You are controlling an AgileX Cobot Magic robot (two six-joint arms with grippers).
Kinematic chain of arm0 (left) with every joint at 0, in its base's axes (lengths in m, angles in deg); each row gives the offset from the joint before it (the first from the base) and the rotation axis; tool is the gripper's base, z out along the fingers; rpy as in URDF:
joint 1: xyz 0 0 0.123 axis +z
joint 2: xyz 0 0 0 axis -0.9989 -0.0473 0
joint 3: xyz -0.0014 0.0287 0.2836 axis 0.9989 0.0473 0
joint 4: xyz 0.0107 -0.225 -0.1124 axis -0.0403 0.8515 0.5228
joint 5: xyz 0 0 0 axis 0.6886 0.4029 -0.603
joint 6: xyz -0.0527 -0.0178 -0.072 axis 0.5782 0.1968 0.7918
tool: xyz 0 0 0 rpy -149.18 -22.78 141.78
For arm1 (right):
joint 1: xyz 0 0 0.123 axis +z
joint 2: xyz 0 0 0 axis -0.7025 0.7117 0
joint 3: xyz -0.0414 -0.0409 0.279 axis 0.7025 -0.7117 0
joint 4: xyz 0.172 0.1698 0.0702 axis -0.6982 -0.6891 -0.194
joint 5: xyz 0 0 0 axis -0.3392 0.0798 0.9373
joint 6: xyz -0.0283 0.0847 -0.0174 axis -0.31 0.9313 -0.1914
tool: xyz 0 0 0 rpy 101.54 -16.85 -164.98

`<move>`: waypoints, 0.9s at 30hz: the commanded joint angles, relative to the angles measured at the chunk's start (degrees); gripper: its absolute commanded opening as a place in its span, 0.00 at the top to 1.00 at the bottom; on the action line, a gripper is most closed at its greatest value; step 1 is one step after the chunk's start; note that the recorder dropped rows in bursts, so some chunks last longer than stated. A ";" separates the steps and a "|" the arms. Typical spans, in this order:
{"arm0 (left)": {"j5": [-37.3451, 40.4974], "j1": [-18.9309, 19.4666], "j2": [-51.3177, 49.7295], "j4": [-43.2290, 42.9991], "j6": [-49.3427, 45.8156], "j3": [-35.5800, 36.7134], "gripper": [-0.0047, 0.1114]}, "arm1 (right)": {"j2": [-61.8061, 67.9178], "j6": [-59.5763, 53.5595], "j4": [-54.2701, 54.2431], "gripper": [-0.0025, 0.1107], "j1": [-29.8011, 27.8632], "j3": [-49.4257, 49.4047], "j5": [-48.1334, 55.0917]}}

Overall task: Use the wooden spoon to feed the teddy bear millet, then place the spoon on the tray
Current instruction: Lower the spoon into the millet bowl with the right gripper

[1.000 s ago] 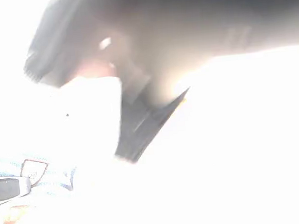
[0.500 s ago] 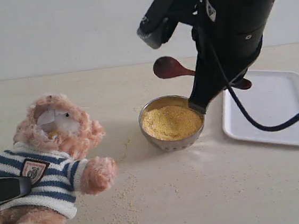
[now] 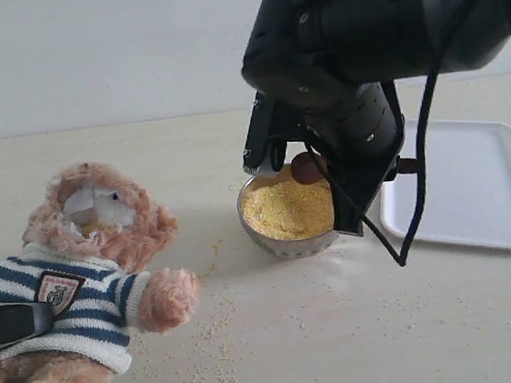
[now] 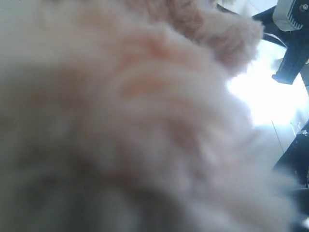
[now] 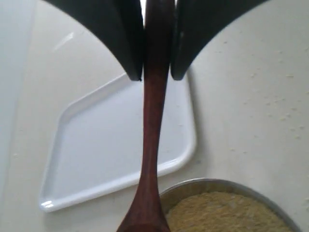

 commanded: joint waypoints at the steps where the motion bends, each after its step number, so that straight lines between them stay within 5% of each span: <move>1: 1.26 0.22 0.41 1.31 -0.26 0.03 0.92 | 0.54 1.98 8.45 0.97 2.35 -0.13 0.07; 27: 1.26 0.22 0.41 1.31 -0.26 0.03 0.92 | 9.94 4.87 17.18 0.97 3.26 -0.13 0.07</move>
